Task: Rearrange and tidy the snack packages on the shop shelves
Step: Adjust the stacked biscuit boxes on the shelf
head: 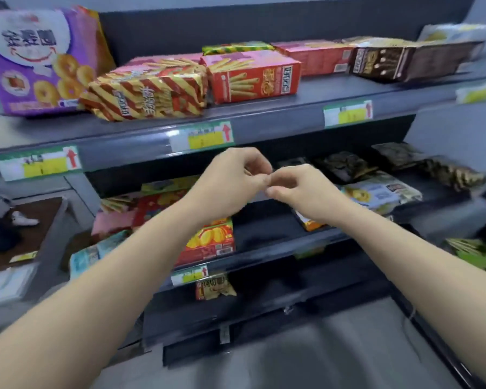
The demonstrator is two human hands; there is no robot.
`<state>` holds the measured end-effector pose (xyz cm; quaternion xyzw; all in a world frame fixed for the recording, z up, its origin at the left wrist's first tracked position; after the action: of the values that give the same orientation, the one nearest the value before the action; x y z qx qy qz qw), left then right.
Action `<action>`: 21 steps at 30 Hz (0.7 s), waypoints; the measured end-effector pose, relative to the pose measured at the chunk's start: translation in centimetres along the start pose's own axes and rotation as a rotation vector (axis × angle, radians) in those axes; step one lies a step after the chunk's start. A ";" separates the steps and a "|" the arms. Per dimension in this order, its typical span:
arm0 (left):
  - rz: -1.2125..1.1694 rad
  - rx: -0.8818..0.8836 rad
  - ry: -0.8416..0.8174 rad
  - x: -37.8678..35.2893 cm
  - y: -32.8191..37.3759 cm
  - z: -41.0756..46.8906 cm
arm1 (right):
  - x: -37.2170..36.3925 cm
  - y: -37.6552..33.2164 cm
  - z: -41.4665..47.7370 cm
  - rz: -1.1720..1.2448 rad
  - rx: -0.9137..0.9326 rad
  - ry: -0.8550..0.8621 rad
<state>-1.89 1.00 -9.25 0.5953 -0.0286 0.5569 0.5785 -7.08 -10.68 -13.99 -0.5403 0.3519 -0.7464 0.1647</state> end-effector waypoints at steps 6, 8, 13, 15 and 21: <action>-0.032 0.157 -0.079 -10.6 0.0 1.6 | 5.4 9.3 -3.0 -0.042 -0.153 0.031; -0.064 0.217 -0.075 -13.2 0.2 2.2 | 6.6 11.8 -3.5 -0.044 -0.194 0.034; -0.197 0.394 -0.045 -18.5 -0.7 3.4 | 8.0 16.9 -3.7 0.015 -0.278 0.035; -0.265 0.440 -0.020 -20.0 -1.2 4.0 | 8.1 18.4 -3.4 0.052 -0.301 0.039; -0.360 0.516 0.035 -22.6 -2.5 7.5 | 8.4 22.3 -0.4 0.090 -0.355 0.053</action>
<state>-4.03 -17.35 -24.50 0.7084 0.2296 0.4445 0.4979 -13.43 -31.34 -23.92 -0.5248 0.5061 -0.6785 0.0906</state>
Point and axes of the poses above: each hand's wrist, its own z-axis towards the middle knuckle, its own x-axis out of the back of the hand, y = z × x, the point moved 6 cm from there along z, towards the middle knuckle, and after that the axes turned 3 degrees about y, right-handed, at the moved point
